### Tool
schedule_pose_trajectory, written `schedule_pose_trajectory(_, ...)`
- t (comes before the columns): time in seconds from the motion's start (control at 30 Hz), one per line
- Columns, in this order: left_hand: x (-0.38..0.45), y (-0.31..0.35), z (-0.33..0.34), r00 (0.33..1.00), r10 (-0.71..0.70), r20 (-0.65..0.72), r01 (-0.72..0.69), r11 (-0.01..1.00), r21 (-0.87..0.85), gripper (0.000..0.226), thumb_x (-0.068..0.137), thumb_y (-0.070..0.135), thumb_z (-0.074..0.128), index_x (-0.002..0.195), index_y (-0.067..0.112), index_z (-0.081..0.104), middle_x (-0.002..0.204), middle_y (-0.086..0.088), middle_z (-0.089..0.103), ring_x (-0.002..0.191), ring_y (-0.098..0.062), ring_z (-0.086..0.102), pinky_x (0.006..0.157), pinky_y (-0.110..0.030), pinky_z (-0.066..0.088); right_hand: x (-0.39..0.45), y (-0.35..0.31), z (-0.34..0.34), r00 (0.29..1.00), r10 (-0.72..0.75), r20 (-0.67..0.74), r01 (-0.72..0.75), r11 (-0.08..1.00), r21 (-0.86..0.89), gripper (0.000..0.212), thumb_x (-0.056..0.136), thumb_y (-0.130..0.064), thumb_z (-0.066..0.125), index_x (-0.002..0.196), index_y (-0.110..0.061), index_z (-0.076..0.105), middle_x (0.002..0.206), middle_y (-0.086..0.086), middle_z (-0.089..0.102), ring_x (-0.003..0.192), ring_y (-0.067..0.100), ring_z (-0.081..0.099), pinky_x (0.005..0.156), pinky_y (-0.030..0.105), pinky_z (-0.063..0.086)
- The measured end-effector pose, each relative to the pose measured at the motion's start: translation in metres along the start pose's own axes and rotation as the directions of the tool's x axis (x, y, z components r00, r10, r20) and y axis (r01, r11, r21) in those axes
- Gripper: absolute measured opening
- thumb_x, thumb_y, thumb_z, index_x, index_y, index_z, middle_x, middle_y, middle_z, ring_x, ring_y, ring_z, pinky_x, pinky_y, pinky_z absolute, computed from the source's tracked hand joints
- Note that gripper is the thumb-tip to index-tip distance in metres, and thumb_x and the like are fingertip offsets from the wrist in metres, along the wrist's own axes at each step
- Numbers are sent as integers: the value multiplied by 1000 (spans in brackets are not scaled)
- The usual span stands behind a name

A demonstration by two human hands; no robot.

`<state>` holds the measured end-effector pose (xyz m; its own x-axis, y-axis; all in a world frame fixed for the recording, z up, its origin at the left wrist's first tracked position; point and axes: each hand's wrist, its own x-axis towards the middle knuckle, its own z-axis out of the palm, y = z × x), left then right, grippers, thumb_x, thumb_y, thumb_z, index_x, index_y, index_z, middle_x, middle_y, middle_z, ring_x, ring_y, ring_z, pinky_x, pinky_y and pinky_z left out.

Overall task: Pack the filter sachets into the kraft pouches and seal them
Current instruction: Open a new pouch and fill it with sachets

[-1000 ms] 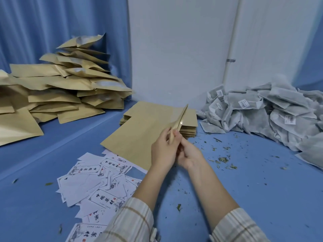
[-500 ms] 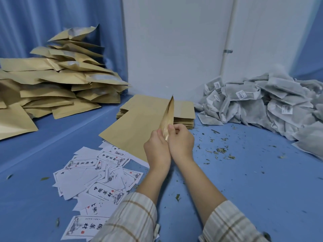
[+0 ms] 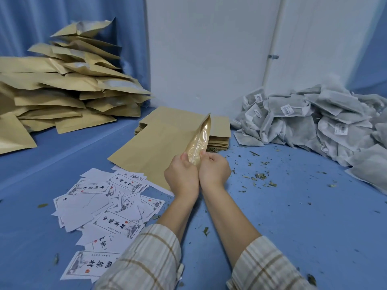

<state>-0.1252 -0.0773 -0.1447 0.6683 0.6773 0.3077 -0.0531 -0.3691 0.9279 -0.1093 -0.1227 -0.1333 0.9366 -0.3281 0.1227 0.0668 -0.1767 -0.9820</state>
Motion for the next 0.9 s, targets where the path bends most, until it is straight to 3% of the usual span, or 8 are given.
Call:
schedule_pose_trajectory(0.1, 0, -2, -1, 1000, -15, -5, 15, 1000, 12, 34, 98, 13, 43, 68, -1, 52, 76, -25, 61, 75, -39, 52, 57, -29, 16, -1, 3, 2, 997, 56, -51, -54, 998, 35, 44, 92, -25, 56, 50, -20, 43, 48, -8, 41, 47, 6, 37, 48, 20, 28)
schedule_pose_trajectory(0.2, 0, -1, -1, 1000, -14, 8, 14, 999, 38, 38, 98, 13, 43, 60, 7, 41, 67, -19, 56, 64, -31, 42, 55, -29, 15, -3, 5, 3, 988, 122, -92, -110, 985, 132, 45, 90, -25, 59, 48, -20, 45, 46, -8, 42, 46, 6, 37, 47, 21, 30)
schedule_pose_trajectory(0.27, -1, 1, -3, 999, 34, 32, -35, 999, 28, 32, 98, 13, 42, 68, 4, 48, 74, -21, 61, 69, -35, 50, 56, -30, 18, -2, 6, 2, 997, 34, -64, -28, 995, 92, 36, 91, -27, 57, 57, -19, 53, 50, -10, 46, 49, 5, 41, 51, 20, 34)
schedule_pose_trajectory(0.37, -5, 5, -5, 984, 142, 106, -148, 988, 47, 22, 98, 17, 43, 92, 1, 55, 85, -22, 66, 81, -37, 58, 64, -37, 31, 0, -1, -7, 990, -121, 76, 119, 993, 26, 17, 87, -33, 58, 73, -25, 63, 56, -18, 53, 57, -5, 50, 51, 5, 36)
schedule_pose_trajectory(0.5, -2, 8, -10, 946, 195, 258, -238, 960, 146, 9, 98, 20, 40, 92, 14, 42, 90, -14, 61, 85, -33, 57, 62, -33, 30, 6, -4, -18, 966, -195, 172, 213, 973, -93, 42, 80, -20, 58, 40, -18, 43, 34, -10, 37, 42, 5, 38, 42, 11, 31)
schedule_pose_trajectory(0.63, 8, 12, -13, 872, 209, 442, -378, 862, 337, 15, 99, 22, 30, 90, 13, 37, 98, -15, 54, 88, -34, 53, 67, -35, 35, 10, -13, -23, 935, -287, 210, 336, 906, -256, 45, 79, -10, 52, 39, -17, 32, 36, -4, 31, 42, 11, 32, 41, 18, 29)
schedule_pose_trajectory(0.8, 2, 8, -10, 817, 193, 543, -482, 746, 459, 28, 99, 23, 34, 113, 8, 53, 105, -21, 62, 95, -37, 58, 69, -34, 41, 15, -8, -24, 958, -224, 177, 278, 877, -392, 52, 94, -22, 47, 44, -17, 34, 45, -2, 35, 45, 10, 32, 42, 16, 32)
schedule_pose_trajectory(0.9, -8, 5, -6, 821, 184, 541, -463, 768, 442, 27, 99, 18, 34, 114, 3, 51, 103, -23, 63, 95, -38, 59, 74, -38, 45, 15, 8, -22, 989, -122, 87, 147, 899, -413, 39, 96, -22, 44, 59, -10, 49, 61, 2, 48, 59, 15, 46, 44, 11, 31)
